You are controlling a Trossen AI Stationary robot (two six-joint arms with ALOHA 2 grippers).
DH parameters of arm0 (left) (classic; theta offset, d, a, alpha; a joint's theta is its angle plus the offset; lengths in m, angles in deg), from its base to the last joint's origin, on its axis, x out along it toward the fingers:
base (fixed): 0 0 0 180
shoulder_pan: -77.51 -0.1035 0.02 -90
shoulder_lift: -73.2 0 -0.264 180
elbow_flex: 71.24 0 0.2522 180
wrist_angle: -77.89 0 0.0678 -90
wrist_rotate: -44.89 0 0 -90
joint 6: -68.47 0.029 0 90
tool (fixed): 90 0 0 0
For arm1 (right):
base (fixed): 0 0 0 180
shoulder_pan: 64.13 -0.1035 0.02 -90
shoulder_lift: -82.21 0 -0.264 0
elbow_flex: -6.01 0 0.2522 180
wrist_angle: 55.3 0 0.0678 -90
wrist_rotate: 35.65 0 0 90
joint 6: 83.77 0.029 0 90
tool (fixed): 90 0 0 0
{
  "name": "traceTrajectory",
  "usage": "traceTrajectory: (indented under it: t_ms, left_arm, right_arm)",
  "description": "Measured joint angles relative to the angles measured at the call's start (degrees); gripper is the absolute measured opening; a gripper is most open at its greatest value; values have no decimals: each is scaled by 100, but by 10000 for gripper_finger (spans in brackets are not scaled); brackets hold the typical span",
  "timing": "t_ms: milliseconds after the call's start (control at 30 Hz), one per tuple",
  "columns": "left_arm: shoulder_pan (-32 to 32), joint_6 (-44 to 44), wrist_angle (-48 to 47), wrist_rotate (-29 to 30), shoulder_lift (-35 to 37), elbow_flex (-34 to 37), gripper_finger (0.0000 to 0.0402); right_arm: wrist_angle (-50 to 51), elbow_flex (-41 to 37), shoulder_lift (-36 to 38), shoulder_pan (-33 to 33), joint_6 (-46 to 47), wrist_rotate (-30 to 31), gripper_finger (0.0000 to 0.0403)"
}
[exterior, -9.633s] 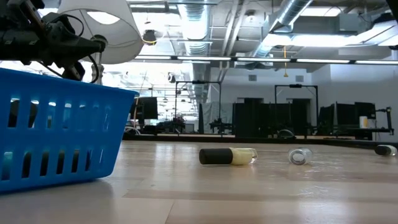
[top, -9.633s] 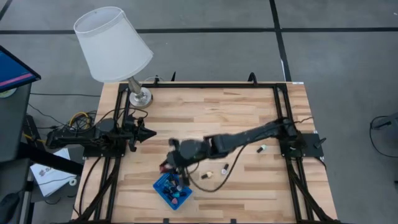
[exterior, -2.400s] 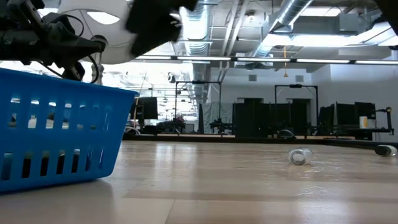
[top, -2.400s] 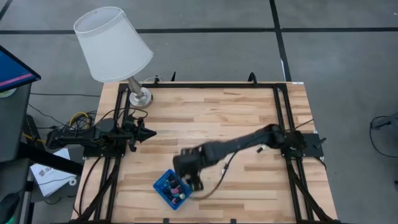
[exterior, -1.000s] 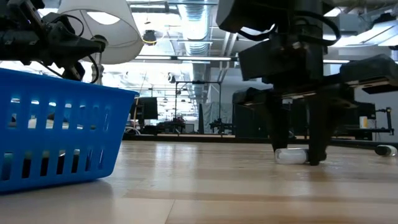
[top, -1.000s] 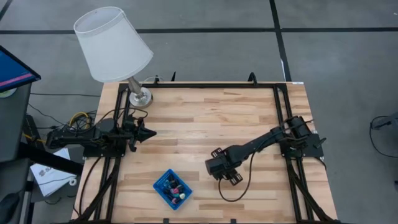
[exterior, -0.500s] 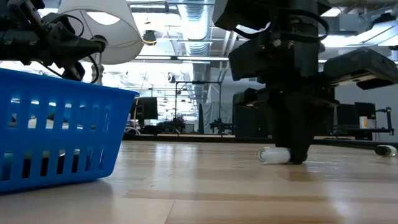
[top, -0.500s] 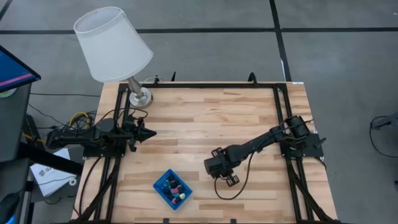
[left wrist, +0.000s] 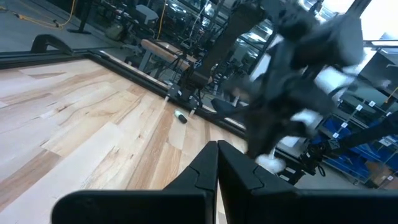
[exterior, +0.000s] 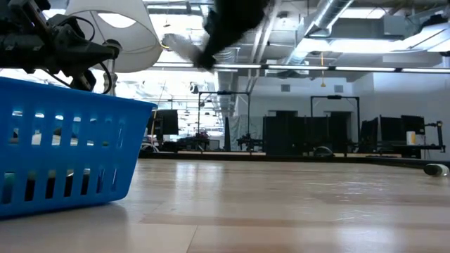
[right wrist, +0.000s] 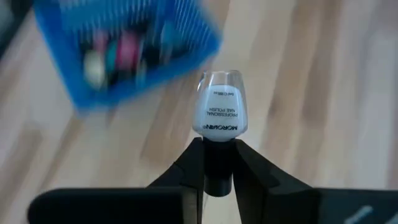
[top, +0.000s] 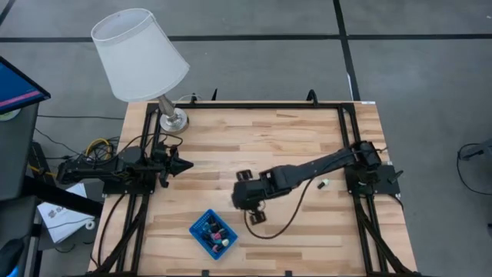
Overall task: Pick & Place Nail Polish
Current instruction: Put the left white nail polish bottle in the blue bin
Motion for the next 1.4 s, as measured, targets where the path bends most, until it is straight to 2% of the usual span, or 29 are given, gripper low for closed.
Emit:
traceTrajectory:
  t_ms: [200,333,600,767,1400]
  left_arm:
    - [2,-2,0,0,0,1,1]
    - [2,0,0,0,0,0,1]
    - [0,0,7,0,0,0,1]
    - [1,0,-1,0,0,0,1]
    - [2,-2,0,0,0,0,1]
  right_arm:
    - [-1075,754,-265,39,-66,42,45]
    - [-1249,1314,-746,11,-72,35,45]
    - [-1217,2808,-2059,-115,-84,-482,47]
    - [-857,3514,-2643,-171,20,-754,50]
    - [81,3519,-2773,-117,126,-1047,53]
